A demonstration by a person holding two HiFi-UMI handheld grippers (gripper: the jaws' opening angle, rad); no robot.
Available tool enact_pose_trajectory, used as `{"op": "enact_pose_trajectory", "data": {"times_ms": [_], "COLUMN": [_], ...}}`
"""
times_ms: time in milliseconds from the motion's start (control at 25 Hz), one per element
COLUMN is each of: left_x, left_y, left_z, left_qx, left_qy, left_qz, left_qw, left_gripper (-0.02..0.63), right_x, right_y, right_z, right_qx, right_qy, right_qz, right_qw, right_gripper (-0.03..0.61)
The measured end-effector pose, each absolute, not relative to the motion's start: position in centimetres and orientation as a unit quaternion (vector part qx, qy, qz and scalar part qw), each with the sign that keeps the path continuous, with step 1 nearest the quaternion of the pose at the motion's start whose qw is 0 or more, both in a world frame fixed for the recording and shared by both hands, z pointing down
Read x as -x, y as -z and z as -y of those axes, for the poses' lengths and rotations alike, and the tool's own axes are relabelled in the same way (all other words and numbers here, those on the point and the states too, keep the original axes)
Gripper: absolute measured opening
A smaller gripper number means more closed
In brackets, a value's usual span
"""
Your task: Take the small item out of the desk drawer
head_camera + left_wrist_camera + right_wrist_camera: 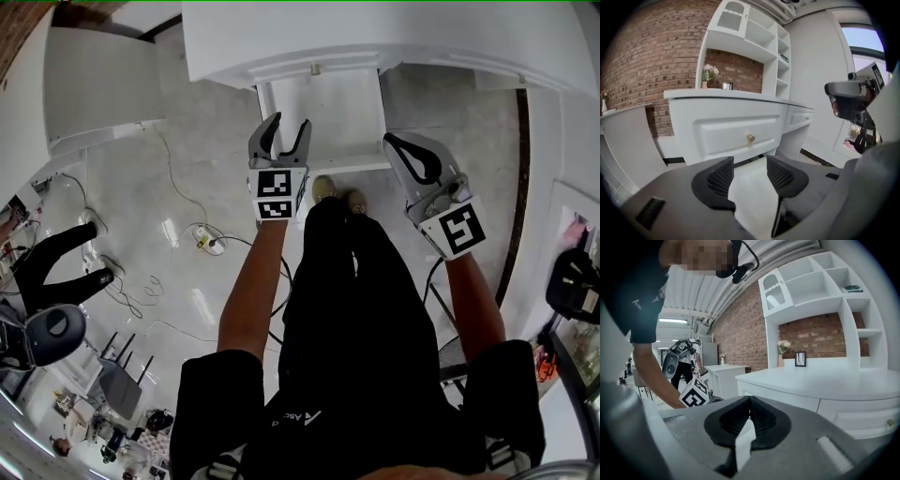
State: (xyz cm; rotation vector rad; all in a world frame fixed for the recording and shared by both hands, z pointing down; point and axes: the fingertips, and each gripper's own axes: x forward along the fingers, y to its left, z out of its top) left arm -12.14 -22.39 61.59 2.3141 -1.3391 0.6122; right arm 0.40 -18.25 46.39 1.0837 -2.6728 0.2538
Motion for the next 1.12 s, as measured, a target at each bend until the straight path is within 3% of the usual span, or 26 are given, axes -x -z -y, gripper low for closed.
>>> {"op": "enact_pose_trajectory", "data": {"times_ms": [440, 1120], "left_x": [12.4, 10.5], "left_y": [-75.6, -90.3], "left_z": [29.4, 36.1], "left_qx": [-0.822, -0.779], "left_qy": [-0.294, -0.352], "left_qz": [0.441, 0.468], "left_qw": [0.209, 0.225], "left_gripper": [0.227, 0.256], "right_x": [1.7, -3.2], "right_y": [-54.6, -60.8], "right_z": [23.4, 26.3], "right_qx": [-0.381, -0.387], "right_qy": [-0.114, -0.144], "right_qz": [0.907, 0.900], "right_qw": [0.140, 0.138], "right_gripper": [0.002, 0.002]}}
